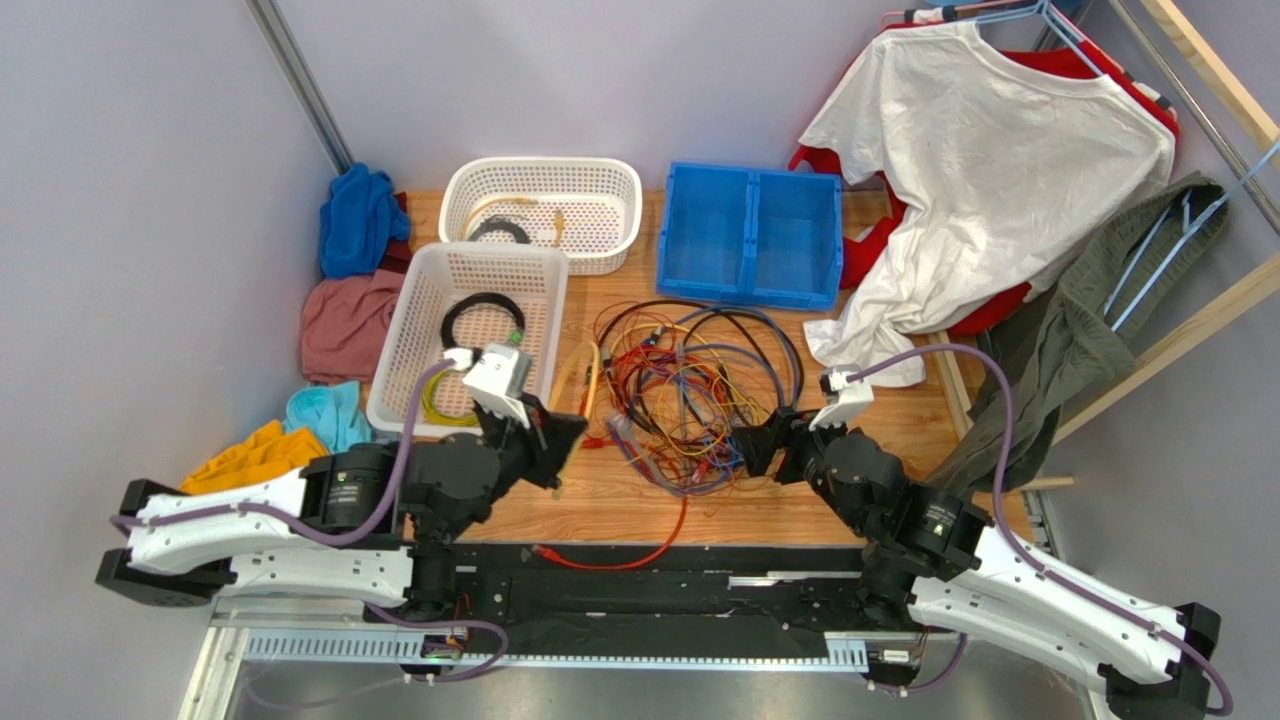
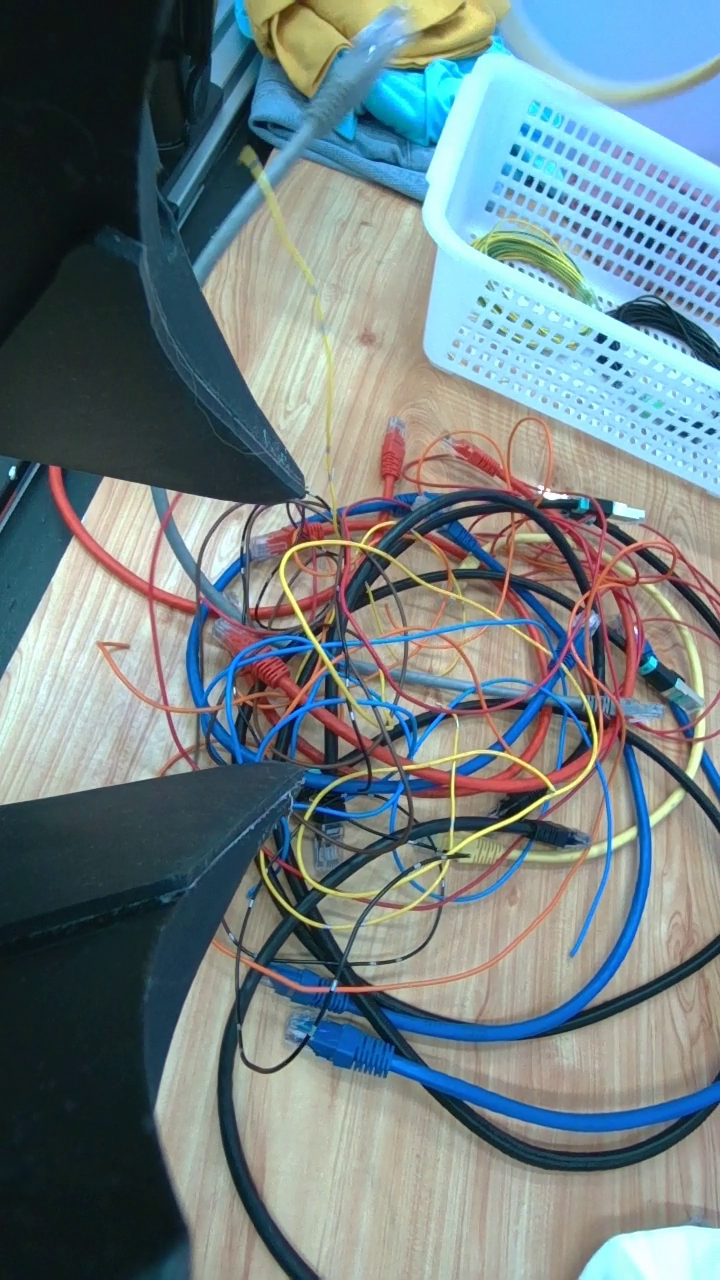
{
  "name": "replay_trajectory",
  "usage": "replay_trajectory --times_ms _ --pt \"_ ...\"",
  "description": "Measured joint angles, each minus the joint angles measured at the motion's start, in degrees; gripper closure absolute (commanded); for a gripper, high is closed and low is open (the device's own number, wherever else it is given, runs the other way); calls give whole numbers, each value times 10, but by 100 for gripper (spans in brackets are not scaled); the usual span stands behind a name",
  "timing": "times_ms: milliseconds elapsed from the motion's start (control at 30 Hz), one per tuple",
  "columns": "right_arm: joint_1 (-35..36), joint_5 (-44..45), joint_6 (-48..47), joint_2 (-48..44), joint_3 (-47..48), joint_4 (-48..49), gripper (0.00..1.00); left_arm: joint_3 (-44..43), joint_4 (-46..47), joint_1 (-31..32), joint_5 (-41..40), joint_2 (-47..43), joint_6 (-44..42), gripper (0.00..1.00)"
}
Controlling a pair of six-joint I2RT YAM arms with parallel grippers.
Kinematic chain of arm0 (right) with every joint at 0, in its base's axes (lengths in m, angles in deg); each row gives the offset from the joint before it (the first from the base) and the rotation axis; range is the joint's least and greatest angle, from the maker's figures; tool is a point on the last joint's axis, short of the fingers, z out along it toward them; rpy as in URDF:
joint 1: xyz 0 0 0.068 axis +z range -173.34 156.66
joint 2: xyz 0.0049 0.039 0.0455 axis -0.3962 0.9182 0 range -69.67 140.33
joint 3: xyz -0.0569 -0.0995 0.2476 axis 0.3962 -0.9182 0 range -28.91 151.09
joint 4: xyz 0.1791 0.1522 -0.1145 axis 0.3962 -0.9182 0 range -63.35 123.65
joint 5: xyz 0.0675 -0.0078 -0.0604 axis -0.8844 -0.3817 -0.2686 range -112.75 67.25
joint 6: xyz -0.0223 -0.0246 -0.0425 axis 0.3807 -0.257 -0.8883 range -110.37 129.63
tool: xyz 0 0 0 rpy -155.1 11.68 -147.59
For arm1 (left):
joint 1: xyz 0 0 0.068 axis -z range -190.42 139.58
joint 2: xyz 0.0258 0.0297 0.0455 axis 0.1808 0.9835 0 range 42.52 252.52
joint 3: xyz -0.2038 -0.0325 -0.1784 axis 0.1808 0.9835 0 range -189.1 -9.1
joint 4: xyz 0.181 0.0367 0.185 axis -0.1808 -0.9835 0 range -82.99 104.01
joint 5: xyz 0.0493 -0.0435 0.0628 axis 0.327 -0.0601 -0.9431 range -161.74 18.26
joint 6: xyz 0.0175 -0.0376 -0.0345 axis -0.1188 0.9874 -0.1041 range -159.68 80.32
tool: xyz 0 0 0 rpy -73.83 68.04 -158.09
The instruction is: Untangle the cables
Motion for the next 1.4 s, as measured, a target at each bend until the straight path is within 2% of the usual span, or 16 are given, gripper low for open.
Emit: replay_trajectory --times_ms 167,333,400,533,667,767,833,933,1000,1067,1400 --pt "0 -4 -5 -1 0 4 32 -33 7 -63 4 4 -79 100" --pt "0 -10 -7 2 0 16 32 -123 26 -116 17 55 -164 100" --pt "0 -13 -7 4 0 21 32 -163 33 -154 28 82 -188 100" --pt "0 -16 -7 8 0 28 32 -245 39 -292 90 162 -203 100" --pt "0 -22 -7 14 0 37 32 -326 40 -452 187 296 -184 100" --pt "0 -24 -7 24 0 43 32 -406 30 -523 242 425 -172 100" --pt "0 -25 -9 33 0 46 32 -478 17 -551 268 511 -168 100" --pt "0 -25 -11 47 -1 55 32 -662 -25 -588 304 665 -160 100" --pt "0 -24 -12 58 -3 63 32 -781 -49 -604 322 747 -153 100" --pt "0 -24 -12 65 -8 70 32 -850 -50 -622 339 800 -144 100" --pt "0 -13 -30 83 -13 80 32 -816 27 -709 386 866 -81 99"
